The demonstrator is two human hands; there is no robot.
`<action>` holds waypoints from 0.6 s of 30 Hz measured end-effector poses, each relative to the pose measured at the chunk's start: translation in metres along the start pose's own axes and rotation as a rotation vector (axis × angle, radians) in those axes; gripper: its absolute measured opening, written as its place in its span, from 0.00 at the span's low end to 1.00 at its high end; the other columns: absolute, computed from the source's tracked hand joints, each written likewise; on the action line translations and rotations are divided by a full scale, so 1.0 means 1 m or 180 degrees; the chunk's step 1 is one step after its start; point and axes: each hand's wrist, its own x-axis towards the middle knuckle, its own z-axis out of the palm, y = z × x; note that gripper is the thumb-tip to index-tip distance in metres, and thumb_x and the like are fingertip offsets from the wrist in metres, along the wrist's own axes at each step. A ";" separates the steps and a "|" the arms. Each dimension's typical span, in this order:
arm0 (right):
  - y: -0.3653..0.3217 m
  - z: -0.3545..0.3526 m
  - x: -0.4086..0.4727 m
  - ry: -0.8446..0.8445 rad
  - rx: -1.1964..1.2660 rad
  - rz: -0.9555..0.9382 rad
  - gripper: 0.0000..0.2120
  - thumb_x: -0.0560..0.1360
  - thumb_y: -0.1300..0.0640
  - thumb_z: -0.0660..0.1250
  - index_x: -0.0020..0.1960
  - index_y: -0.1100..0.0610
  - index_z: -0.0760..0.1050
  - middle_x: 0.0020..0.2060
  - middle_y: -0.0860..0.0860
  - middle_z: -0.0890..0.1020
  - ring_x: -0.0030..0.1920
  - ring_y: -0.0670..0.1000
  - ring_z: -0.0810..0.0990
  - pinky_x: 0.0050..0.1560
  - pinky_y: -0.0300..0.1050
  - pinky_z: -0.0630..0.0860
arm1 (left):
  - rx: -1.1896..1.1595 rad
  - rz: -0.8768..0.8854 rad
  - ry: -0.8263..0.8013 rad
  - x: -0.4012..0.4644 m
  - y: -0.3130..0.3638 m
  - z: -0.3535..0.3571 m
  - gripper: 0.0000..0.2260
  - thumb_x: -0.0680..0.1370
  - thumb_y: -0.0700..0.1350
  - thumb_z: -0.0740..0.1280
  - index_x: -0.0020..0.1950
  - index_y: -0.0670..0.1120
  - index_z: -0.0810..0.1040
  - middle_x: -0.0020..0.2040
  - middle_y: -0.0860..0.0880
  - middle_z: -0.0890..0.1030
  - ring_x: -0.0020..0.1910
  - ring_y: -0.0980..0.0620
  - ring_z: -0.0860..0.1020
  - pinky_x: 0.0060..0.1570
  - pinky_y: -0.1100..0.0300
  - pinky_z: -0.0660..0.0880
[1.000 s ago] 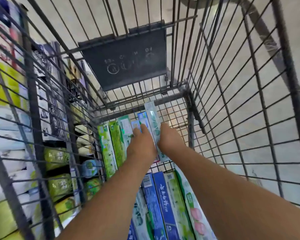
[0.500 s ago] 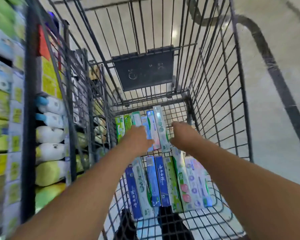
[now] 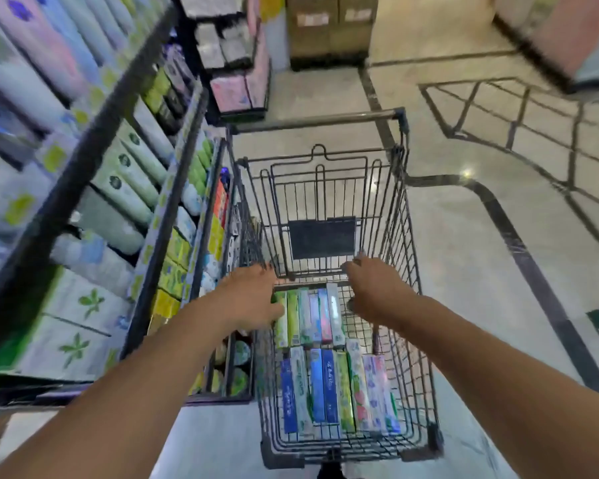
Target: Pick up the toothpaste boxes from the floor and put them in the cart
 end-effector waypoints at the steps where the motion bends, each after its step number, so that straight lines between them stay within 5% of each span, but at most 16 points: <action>1: -0.008 -0.003 -0.008 -0.0022 -0.0063 -0.0037 0.26 0.72 0.56 0.70 0.68 0.57 0.68 0.62 0.57 0.73 0.62 0.58 0.72 0.63 0.56 0.73 | -0.0069 0.0013 0.0005 -0.015 -0.001 0.000 0.30 0.80 0.57 0.60 0.77 0.45 0.57 0.75 0.43 0.60 0.72 0.42 0.62 0.68 0.46 0.65; 7: -0.079 -0.012 -0.052 0.0002 -0.0491 -0.0467 0.28 0.74 0.54 0.68 0.71 0.57 0.65 0.71 0.59 0.67 0.70 0.60 0.66 0.70 0.57 0.66 | -0.0519 -0.0086 0.0080 -0.118 -0.031 0.025 0.26 0.80 0.58 0.61 0.71 0.43 0.64 0.72 0.43 0.63 0.68 0.44 0.65 0.63 0.50 0.68; 11: -0.166 -0.007 -0.095 0.0065 -0.0682 -0.0939 0.25 0.74 0.55 0.66 0.70 0.57 0.67 0.67 0.58 0.71 0.66 0.59 0.70 0.66 0.57 0.69 | -0.0785 -0.0335 0.0365 -0.214 -0.077 0.064 0.25 0.79 0.56 0.62 0.71 0.44 0.64 0.69 0.44 0.66 0.68 0.43 0.68 0.64 0.49 0.69; 16: -0.304 0.013 -0.167 0.0004 -0.1007 -0.1713 0.28 0.73 0.54 0.66 0.72 0.56 0.65 0.66 0.57 0.69 0.65 0.61 0.70 0.64 0.53 0.71 | -0.1014 -0.1117 0.0744 -0.369 -0.144 0.145 0.18 0.77 0.55 0.63 0.60 0.43 0.70 0.60 0.44 0.73 0.58 0.44 0.73 0.54 0.51 0.72; 18: -0.362 0.026 -0.200 0.0062 -0.1168 -0.2064 0.26 0.74 0.53 0.66 0.71 0.56 0.66 0.66 0.56 0.70 0.64 0.61 0.71 0.62 0.53 0.71 | -0.1062 -0.1517 0.0841 -0.438 -0.170 0.185 0.20 0.78 0.55 0.63 0.63 0.43 0.70 0.61 0.44 0.73 0.61 0.43 0.73 0.53 0.53 0.71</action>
